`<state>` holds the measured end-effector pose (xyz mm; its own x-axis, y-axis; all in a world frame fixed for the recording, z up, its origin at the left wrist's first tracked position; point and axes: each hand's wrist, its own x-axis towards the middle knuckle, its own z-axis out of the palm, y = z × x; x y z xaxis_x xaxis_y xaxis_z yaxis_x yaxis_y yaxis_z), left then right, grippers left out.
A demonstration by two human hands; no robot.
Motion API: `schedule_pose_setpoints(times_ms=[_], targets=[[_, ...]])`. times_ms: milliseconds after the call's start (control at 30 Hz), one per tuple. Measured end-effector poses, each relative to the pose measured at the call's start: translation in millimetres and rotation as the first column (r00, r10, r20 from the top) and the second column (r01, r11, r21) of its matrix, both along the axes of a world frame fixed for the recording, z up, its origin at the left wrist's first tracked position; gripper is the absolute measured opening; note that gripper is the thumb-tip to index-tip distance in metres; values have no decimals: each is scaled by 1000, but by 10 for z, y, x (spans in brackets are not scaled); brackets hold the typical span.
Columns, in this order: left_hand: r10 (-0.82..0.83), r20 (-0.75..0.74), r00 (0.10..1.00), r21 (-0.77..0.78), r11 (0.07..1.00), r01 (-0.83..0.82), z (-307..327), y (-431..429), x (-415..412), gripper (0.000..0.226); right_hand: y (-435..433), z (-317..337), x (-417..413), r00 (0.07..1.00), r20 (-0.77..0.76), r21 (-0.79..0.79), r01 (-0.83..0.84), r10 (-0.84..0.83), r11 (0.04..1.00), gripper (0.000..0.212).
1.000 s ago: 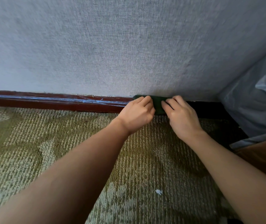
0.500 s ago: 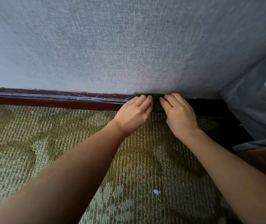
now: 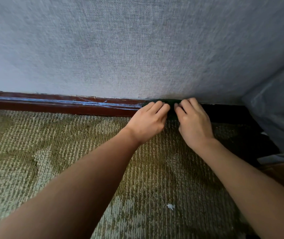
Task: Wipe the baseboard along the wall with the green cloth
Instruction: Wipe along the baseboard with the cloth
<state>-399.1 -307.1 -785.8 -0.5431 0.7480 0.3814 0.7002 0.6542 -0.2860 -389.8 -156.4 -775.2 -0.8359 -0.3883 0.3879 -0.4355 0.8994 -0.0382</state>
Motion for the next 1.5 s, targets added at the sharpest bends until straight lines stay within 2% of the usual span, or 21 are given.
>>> schedule_pose_setpoints(times_ms=[300,433,667,800,900,1067,1500], targets=[[-30,-19,999,45,998,31,-47,5,-19,26,-22,-99,16,996,-70,-4,45,-46,999,23],[-27,-2,1000,62,998,27,-54,2,-24,29,-7,-148,12,993,-105,-23,42,-44,999,21],[-51,-6,999,17,999,51,-95,-21,-13,36,19,-204,11,989,-147,-46,19,-26,999,17],[-63,-26,998,18,998,64,-121,-10,-15,30,28,-247,7,987,-156,-51,14,-22,999,15],[-66,-26,998,29,997,67,-127,2,-11,29,30,-289,34,989,-146,-52,21,-28,998,12],[-48,-14,999,37,998,49,-127,13,7,33,55,-297,49,992,-123,-50,5,-11,999,22],[-96,-19,995,-48,994,95,-29,-29,-2,32,-30,-231,89,996,-72,-105,51,-59,993,18]])
